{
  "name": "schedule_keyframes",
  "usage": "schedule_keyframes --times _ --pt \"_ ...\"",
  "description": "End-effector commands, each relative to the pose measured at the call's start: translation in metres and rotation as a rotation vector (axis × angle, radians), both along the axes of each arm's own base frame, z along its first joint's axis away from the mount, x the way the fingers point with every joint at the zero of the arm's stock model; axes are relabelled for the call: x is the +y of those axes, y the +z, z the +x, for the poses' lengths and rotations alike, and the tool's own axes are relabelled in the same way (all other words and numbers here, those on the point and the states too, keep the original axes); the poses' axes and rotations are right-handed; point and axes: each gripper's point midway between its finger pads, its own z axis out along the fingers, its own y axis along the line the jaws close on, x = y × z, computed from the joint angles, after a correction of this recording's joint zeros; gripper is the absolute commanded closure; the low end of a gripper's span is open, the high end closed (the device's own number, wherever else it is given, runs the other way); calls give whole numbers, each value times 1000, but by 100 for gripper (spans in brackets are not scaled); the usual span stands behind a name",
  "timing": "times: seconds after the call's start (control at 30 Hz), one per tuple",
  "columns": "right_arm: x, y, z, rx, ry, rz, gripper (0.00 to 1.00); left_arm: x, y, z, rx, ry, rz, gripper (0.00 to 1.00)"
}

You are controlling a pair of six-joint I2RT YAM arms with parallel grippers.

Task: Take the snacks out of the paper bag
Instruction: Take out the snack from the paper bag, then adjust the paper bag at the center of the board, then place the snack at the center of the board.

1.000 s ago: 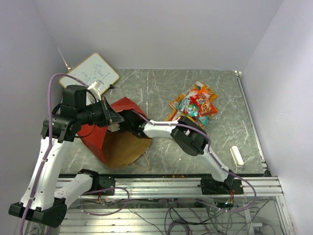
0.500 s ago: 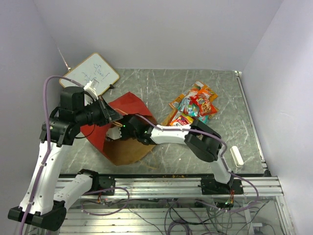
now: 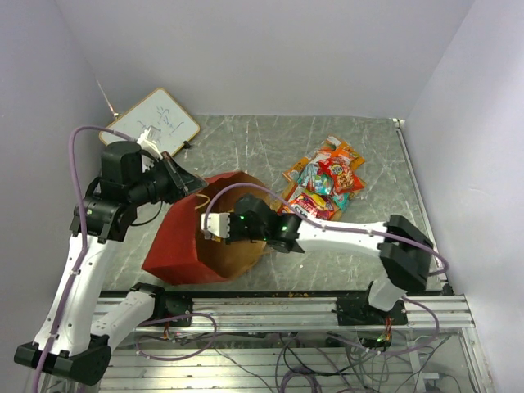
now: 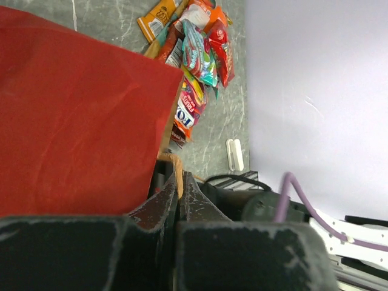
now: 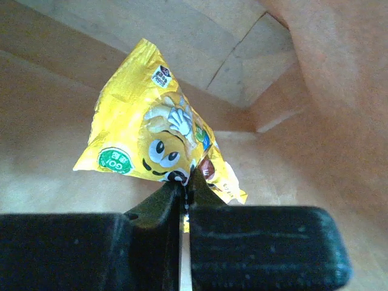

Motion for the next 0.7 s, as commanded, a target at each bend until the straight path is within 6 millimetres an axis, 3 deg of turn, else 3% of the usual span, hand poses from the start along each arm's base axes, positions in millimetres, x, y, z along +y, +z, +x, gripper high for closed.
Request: schedule_keyframes --times 0.0,0.2,0.4,0.67 --pt "-23 31 -14 65 -59 82 100 -3 4 12 -24 12 -15 93" --pt "-75 45 -1 29 -234 25 100 -9 7 20 -28 6 -51 93" --pt "-104 96 13 41 -345 162 100 -19 29 30 -66 -6 -136 93" --pt "-159 171 79 64 -637 412 100 -32 65 47 -130 -43 -222 93"
